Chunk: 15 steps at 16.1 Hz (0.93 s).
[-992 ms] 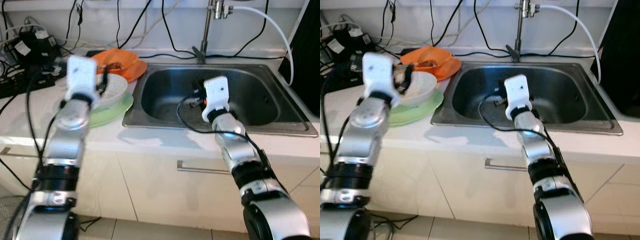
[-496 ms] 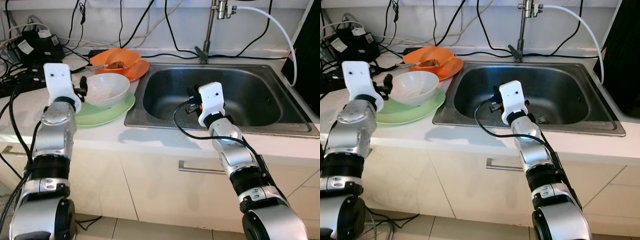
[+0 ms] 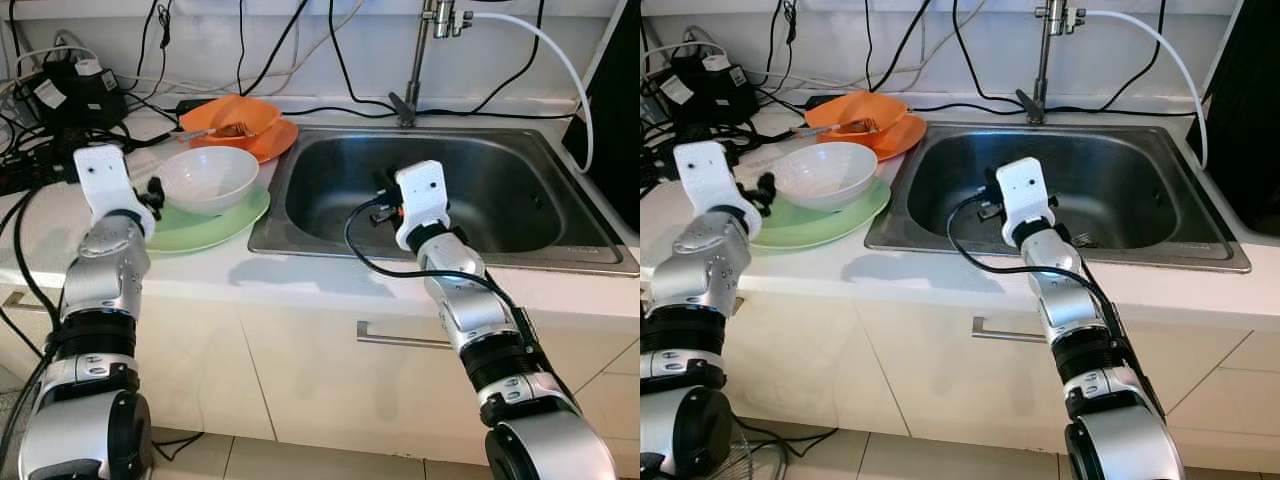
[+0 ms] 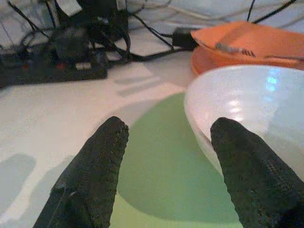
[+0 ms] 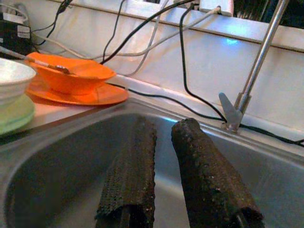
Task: Kitchen organization
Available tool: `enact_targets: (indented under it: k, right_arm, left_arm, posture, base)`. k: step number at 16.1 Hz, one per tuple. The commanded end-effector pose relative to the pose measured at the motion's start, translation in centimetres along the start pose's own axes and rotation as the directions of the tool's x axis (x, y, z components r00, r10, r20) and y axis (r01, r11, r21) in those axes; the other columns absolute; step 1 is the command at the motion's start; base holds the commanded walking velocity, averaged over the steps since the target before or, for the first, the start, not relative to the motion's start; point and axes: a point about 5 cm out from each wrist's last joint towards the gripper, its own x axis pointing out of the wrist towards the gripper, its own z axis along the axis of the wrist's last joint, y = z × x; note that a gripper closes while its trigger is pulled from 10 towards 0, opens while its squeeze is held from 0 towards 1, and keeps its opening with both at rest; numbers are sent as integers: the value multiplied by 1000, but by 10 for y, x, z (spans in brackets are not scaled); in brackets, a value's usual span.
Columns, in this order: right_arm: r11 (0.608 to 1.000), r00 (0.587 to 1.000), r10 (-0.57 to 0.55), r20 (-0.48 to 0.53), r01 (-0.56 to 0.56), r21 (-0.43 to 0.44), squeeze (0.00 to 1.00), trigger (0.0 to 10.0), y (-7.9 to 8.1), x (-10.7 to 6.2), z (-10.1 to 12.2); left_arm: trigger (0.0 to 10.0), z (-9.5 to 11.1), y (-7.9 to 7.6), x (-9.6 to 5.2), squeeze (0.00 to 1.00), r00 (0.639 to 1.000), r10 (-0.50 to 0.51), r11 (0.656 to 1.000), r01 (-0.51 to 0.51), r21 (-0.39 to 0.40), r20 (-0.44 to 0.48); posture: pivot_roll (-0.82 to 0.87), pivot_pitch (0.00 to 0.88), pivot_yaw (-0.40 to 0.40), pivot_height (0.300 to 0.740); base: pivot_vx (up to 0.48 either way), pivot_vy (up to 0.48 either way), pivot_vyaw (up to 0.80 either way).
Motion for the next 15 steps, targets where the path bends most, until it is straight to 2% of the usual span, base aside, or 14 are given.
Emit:
enact_targets:
  k: [1,7,14,15]
  right_arm:
    - [1000,1000,16,-6,-17,-12,0,10000,2,-1,0]
    - [1000,1000,23,-2,-23,-19,0,10000,4,0,2]
    - [998,999,30,-17,-31,-52,0,10000,5,0,0]
    - [998,999,31,-18,-32,-57,0,10000,5,0,0]
  left_arm:
    - [10000,-6,-6,-1,0,999,-27,999,26,-25,-35]
    - [10000,-17,-16,-4,0,994,-81,995,76,-66,-77]
    - [10000,-31,-26,-5,0,978,-132,972,97,-214,-159]
    - [10000,-33,-29,-5,0,975,-142,960,94,-262,-170]
  posture:
    - [15,0,79,740]
    - [10,0,79,740]
    - [7,0,80,740]
    - [5,0,79,740]
  base:
    - [0,0,0]
    - [0,0,0]
    - [0,0,0]
    - [0,0,0]
